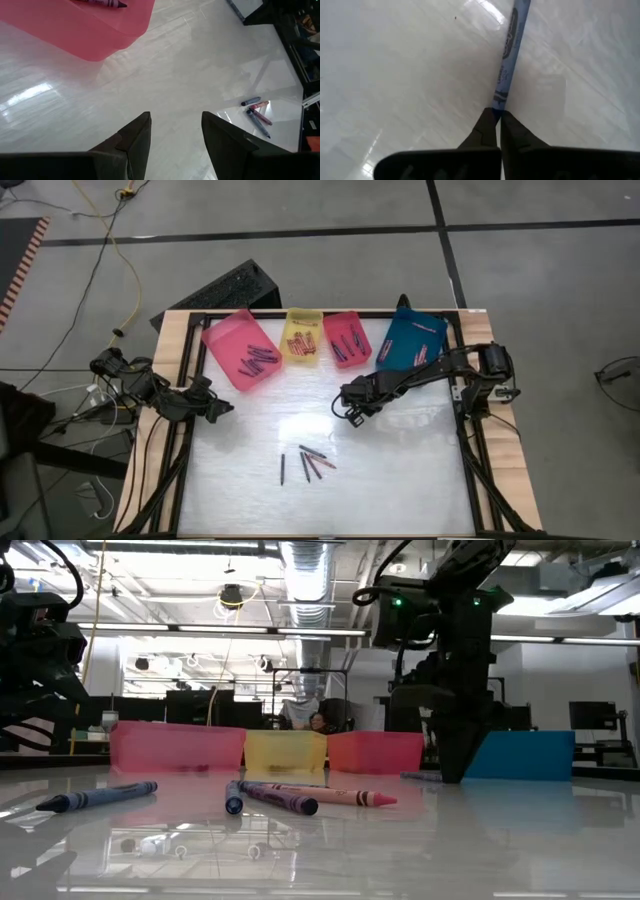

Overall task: Sort crayons
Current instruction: Put the blue crayon into the red bin

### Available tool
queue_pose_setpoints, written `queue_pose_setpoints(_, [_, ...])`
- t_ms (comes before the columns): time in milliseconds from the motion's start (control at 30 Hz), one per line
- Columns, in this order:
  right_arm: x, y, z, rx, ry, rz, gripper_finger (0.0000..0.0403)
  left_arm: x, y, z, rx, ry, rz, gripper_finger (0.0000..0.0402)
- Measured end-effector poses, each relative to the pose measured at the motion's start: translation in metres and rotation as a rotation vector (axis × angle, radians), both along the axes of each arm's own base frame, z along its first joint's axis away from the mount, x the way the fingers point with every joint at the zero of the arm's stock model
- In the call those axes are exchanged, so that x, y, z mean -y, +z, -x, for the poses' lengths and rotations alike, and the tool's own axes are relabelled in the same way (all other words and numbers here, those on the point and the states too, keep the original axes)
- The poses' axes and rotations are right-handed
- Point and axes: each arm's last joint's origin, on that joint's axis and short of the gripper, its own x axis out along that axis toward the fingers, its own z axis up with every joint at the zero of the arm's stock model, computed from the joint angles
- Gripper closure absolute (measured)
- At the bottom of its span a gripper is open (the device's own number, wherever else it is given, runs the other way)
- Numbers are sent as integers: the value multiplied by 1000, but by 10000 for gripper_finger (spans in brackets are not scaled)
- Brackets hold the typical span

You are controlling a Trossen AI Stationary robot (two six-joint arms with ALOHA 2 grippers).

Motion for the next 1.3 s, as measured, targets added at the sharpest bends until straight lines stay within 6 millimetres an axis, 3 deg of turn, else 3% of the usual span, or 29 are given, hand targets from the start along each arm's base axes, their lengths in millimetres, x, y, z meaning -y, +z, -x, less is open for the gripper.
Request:
queue_pose_setpoints(600, [-9,0,-4,43,-40,5,402,0,0,0,0,0,0,236])
queue_pose_setpoints(1300, [-13,49,-37,200,-28,137,402,0,0,0,0,1,0,236])
